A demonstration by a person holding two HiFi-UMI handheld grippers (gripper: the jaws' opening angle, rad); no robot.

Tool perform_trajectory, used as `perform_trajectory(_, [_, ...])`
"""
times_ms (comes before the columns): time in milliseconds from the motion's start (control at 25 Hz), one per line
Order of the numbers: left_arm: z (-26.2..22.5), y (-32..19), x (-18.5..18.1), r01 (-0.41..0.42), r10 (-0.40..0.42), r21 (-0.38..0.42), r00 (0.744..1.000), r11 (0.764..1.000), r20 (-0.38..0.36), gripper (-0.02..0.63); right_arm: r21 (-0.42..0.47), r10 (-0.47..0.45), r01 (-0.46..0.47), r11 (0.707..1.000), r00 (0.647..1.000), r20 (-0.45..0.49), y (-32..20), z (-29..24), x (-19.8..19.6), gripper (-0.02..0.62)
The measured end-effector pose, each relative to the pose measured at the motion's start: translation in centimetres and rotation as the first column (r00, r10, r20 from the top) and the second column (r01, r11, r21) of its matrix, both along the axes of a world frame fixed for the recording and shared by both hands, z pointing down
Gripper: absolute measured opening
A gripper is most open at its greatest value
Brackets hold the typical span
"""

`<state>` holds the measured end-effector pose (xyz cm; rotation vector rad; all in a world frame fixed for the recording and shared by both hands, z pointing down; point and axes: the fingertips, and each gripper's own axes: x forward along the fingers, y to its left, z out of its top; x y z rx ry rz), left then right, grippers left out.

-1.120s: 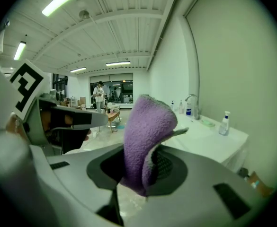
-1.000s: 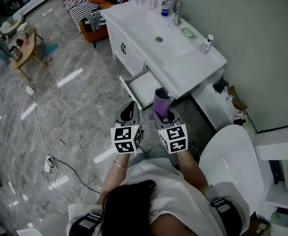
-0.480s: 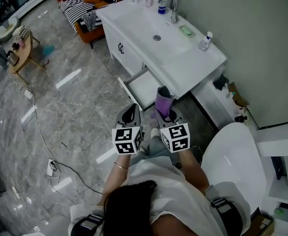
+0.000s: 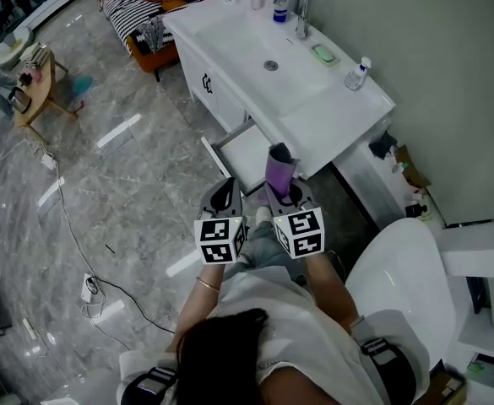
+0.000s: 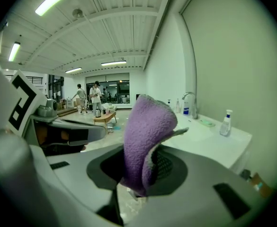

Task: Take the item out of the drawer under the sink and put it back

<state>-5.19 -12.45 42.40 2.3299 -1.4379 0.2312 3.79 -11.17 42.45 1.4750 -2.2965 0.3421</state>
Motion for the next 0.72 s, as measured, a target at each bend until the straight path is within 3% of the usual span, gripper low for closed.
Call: perform_trajectory(720, [3.2, -6.5, 1.1, 0.054, -0.052, -0.075, 0.998, 0.996, 0.026, 0.004, -0.083, -0.077, 0.077, 0.994, 0.997, 0.001, -7.6, 2.7, -0.2, 0.107])
